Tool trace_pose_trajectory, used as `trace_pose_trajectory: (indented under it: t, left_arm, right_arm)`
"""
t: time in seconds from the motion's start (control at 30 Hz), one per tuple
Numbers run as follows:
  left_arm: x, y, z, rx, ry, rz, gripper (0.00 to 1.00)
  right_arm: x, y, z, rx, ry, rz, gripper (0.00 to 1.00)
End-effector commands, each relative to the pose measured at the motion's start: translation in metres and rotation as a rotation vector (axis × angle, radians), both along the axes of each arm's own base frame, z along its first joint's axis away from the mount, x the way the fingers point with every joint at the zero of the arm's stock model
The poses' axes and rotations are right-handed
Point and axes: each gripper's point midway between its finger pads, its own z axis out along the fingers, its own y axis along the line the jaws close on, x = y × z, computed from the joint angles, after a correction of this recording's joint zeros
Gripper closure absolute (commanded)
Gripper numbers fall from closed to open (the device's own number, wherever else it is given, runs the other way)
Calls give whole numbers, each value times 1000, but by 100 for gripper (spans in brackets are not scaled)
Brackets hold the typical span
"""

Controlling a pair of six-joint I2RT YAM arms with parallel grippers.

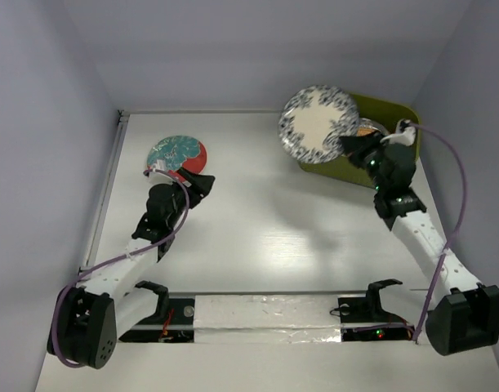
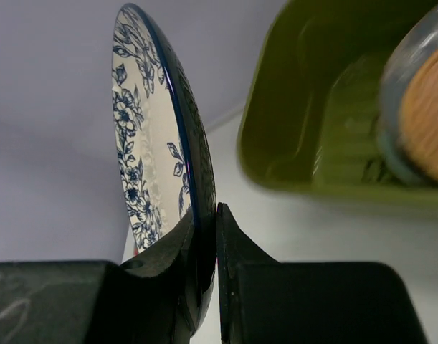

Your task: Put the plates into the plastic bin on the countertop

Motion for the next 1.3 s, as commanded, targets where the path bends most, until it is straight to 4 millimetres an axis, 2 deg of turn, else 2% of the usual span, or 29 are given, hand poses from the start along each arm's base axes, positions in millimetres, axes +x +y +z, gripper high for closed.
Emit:
trace_pose_trajectory:
  t: [0.0,0.07,0.1,0.13,0.2,0.23,0.37,0.43,0.5,0.63,0.67,0.73,0.77,0.8,0.87,0.9,0.97,1.0,1.1,1.13,1.17,1.23,1.27]
  left_arm:
    - [19,40,-8,39,27,154,35]
    - [23,54,-17,44,48,195,35]
    - [23,60,-22,50,61,216,35]
    - [25,66,-26,54,72,236,35]
    - [27,77,-37,67,101,278,35]
    - [28,83,-39,74,106,301,34]
    - [29,109,-50,85,143,406,34]
    - [30,115,-51,70,151,429,32]
    - [33,120,-51,74,158,452,29]
    - [41,133,-60,69,204,500,26]
    - [41,134,-70,74,244,508,24]
    - [48,136,-69,71,262,524,24]
    - [47,138,-80,85,301,539,23]
    - [52,142,-78,75,303,557,23]
    - [56,144,-84,80,326,569,23]
    - [60,145,-81,75,320,575,23]
    - [64,147,-84,67,329,596,23]
    - [68,148,-82,64,324,604,23]
    - [73,150,-87,60,340,625,23]
    - [76,150,-87,54,342,627,24]
    - [78,152,-93,46,358,636,24]
    - [84,150,-95,35,366,630,25]
    - [84,149,-104,35,394,624,26]
  right_arm:
    - [25,-56,82,-42,-152,-160,100]
    - [41,-75,72,-58,-110,-197,100]
    - [45,-76,74,-47,-107,-168,100]
    - [50,-94,73,-45,-103,-200,100]
    - [64,-106,60,-37,-60,-209,100]
    - [69,-115,65,-37,-66,-217,100]
    - [90,-138,47,-52,8,-245,100]
    - [100,-145,33,-47,43,-241,100]
    - [107,-154,28,-43,62,-253,100]
    - [123,-158,5,-41,126,-256,100]
    - [127,-164,-8,-38,159,-267,100]
    - [130,-167,-20,-37,187,-281,100]
    - [132,-168,-26,-34,202,-286,100]
    - [133,-169,-36,-30,223,-287,97]
    - [134,-171,-46,-30,243,-301,90]
    - [134,-173,-51,-27,254,-312,85]
    - [131,-177,-58,-26,274,-341,66]
    - [129,-179,-57,-27,271,-353,48]
    - [121,-182,-57,-32,266,-378,27]
    - [117,-182,-51,-33,252,-384,17]
    - [113,-182,-54,-34,258,-390,12]
    - [108,-183,-51,-37,246,-398,3]
    - [104,-182,-44,-39,229,-397,2]
